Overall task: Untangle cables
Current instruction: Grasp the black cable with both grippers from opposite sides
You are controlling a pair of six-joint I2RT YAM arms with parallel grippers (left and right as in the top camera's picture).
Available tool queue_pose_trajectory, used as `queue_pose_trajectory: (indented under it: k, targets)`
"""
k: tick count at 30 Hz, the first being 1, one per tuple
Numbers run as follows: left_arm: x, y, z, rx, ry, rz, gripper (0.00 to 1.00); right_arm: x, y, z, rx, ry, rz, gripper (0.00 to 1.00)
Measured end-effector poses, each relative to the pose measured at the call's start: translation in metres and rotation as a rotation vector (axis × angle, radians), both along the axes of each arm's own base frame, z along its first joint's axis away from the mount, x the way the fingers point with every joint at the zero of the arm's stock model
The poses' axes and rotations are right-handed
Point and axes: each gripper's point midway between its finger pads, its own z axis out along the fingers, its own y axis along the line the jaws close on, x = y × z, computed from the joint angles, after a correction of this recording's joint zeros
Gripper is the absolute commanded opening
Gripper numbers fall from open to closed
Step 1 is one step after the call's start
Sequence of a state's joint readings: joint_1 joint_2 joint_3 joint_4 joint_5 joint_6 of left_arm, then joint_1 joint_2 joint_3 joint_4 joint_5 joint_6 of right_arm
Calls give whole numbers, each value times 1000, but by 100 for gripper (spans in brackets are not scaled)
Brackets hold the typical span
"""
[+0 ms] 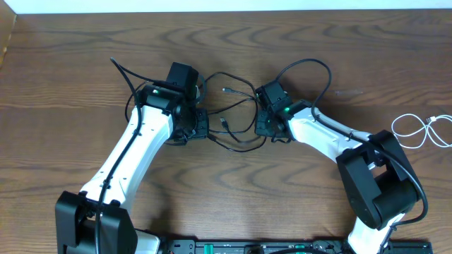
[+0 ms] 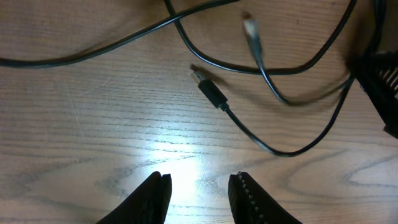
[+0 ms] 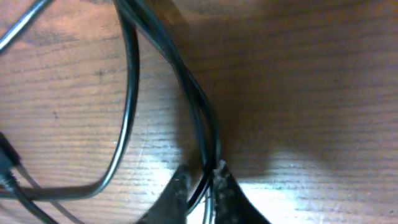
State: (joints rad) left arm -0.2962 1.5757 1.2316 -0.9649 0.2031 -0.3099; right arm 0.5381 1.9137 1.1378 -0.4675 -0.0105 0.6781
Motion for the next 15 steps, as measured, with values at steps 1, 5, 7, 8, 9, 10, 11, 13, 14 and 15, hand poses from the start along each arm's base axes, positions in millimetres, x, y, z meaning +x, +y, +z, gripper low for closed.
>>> queue_pose_trajectory:
  k: [1,5,7,8,9,10,11,13,14,15]
  targets:
    - [0,0,0,0,1,0,36,0,0,0,-1,2,-6,1]
    - [0,0,0,0,0,0,36,-4,-3,-1,-12,20,-4,1]
    - [0,0,0,0,0,0,36,-9,-8,-1,-30,49,-2,1]
    - [0,0,0,0,0,0,36,-14,-11,-1,-41,68,3,1]
    - [0,0,0,0,0,0,36,-17,-15,-1,-53,85,13,1]
    - [0,0,0,0,0,0,36,-22,-20,0,-66,107,26,1]
    - [0,0,0,0,0,0,36,-31,-28,1,-79,151,58,1]
    - [0,0,0,0,0,0,36,-39,-38,17,-69,195,126,1]
    - [0,0,0,0,0,0,36,-40,-41,27,-57,197,140,1]
    - [0,0,0,0,-1,0,36,-37,-43,44,-32,176,162,1]
